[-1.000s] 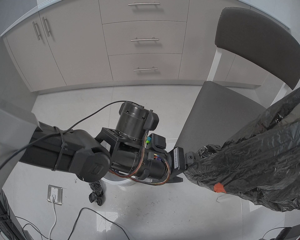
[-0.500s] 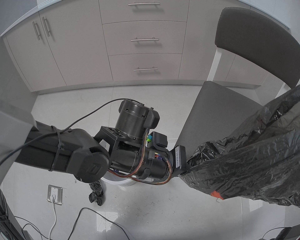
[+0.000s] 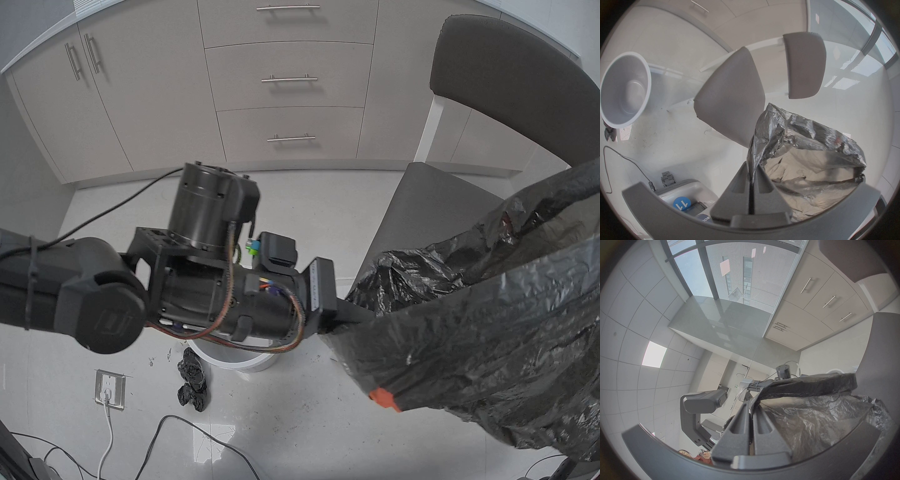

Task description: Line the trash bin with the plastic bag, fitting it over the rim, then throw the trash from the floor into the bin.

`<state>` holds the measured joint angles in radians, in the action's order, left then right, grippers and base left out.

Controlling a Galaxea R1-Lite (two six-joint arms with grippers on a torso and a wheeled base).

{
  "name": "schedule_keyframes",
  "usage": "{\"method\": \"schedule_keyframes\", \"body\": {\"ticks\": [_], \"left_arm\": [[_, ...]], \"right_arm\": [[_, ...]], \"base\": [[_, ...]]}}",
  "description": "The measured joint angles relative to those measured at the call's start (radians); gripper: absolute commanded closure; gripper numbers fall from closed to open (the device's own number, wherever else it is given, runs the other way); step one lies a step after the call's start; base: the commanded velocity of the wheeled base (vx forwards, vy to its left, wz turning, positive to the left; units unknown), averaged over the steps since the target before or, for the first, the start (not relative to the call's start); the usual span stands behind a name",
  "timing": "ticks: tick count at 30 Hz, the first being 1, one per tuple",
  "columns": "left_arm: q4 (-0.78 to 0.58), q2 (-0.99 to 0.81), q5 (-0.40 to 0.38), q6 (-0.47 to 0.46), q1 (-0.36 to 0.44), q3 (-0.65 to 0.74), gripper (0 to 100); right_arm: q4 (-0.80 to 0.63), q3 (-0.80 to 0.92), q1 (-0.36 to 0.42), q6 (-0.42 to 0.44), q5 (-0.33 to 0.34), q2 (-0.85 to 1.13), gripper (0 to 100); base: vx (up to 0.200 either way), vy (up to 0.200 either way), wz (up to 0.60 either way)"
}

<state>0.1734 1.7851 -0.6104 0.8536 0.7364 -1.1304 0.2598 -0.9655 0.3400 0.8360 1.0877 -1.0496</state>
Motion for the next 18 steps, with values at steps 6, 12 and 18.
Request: {"method": "schedule_keyframes", "body": {"ticks": [6,12,18], "left_arm": [[0.0,-0.084,0.002,0.0,-0.073,0.067,100],[0.0,-0.166,0.002,0.0,-0.184,0.119,100],[0.001,-0.271,-0.005,0.022,-0.293,0.14,100]], "right_arm": [[0.003,-0.016,-0.007,-0.002,-0.005,-0.042,100],[0.002,-0.047,-0.039,-0.004,-0.013,-0.11,100],[0.001,-0.1,-0.054,-0.018,-0.076,-0.193,100]], "base": [[0.0,0.0,0.0],[0.0,0.0,0.0],[0.0,0.0,0.0]]}}
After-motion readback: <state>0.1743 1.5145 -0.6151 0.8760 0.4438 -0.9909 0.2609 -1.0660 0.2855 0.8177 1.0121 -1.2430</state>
